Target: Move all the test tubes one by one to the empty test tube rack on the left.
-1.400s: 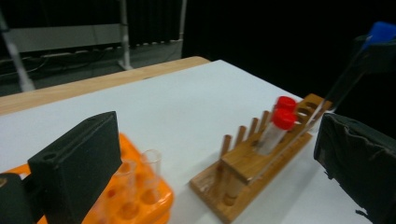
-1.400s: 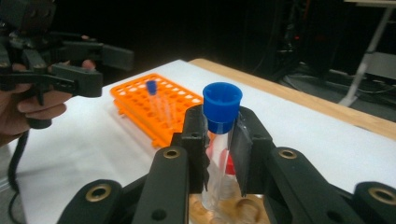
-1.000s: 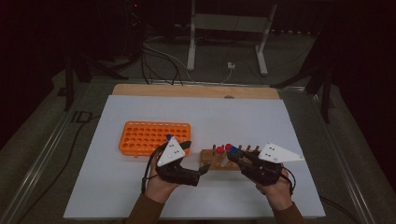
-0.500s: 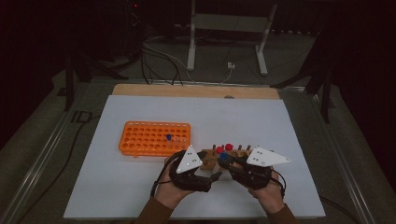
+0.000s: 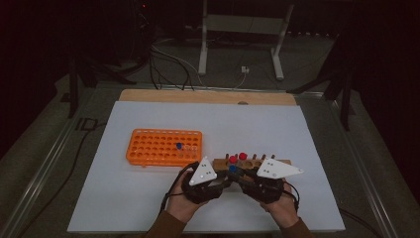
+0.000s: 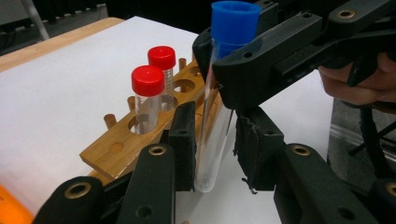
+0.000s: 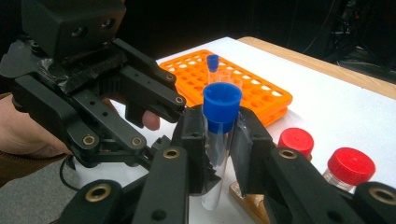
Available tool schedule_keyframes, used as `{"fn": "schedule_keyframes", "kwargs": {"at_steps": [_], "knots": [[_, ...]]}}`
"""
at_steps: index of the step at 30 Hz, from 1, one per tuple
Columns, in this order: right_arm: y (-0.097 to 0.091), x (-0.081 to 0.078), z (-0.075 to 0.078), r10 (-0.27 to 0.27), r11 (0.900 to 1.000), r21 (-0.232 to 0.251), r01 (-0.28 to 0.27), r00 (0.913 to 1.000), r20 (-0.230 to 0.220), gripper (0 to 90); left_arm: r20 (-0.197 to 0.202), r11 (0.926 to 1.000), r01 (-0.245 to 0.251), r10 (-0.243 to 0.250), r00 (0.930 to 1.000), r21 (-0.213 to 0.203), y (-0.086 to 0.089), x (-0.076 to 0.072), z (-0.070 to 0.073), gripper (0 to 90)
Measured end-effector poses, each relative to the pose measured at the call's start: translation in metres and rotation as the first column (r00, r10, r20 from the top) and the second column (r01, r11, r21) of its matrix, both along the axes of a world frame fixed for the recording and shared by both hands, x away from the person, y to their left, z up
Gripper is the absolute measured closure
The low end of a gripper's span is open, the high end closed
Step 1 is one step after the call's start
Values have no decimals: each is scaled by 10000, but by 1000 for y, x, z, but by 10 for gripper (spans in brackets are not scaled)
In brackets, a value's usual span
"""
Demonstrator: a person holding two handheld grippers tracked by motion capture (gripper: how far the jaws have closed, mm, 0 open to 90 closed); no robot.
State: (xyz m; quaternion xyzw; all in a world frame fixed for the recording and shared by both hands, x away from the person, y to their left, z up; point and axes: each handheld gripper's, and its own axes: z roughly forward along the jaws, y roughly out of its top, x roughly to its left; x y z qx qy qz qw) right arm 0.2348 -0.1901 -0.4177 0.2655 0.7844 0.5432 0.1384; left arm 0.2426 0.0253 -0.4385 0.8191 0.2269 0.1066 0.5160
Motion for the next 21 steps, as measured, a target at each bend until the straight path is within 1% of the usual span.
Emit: {"fn": "schedule_keyframes", "kwargs": {"at_steps": [2, 5, 6, 9, 11, 12, 14, 18, 21], "knots": [[0, 0, 0, 16, 10000, -1, -16, 10000, -24, 761, 25, 10000, 83, -84, 10000, 49, 0, 0, -1, 762], [0, 0, 0, 52, 10000, 4, -52, 10000, -6, 756, 49, 10000, 85, -85, 10000, 39, 0, -1, 0, 773], [-1, 0, 0, 30, 10000, 44, -30, 10000, -1, 734, 62, 10000, 71, -71, 10000, 49, 0, 0, 0, 774], [-4, 1, 3, 34, 9997, 237, -36, 10000, 77, 601, 64, 10000, -62, 62, 10000, 0, 3, 1, 1, 774], [-8, 2, 5, -78, 9989, 462, 73, 9999, 104, 494, 70, 9998, -202, 202, 9998, -55, 6, 2, 2, 774], [-9, 2, 6, -114, 9984, 553, 110, 9999, 78, 454, 77, 9996, -264, 264, 9996, -59, 8, 3, 2, 774], [-12, 3, 8, -315, 9977, 611, 308, 9995, 97, 369, 70, 9991, -415, 416, 9991, -95, 13, 5, 3, 774], [-15, 6, 7, -774, 9953, 580, 772, 9970, 23, 251, 60, 9972, -726, 727, 9973, -163, 22, 9, 5, 774], [-17, 9, 5, -1101, 9924, 541, 1102, 9939, -49, 185, 100, 9948, -991, 994, 9950, -247, 31, 12, 7, 775]]}}
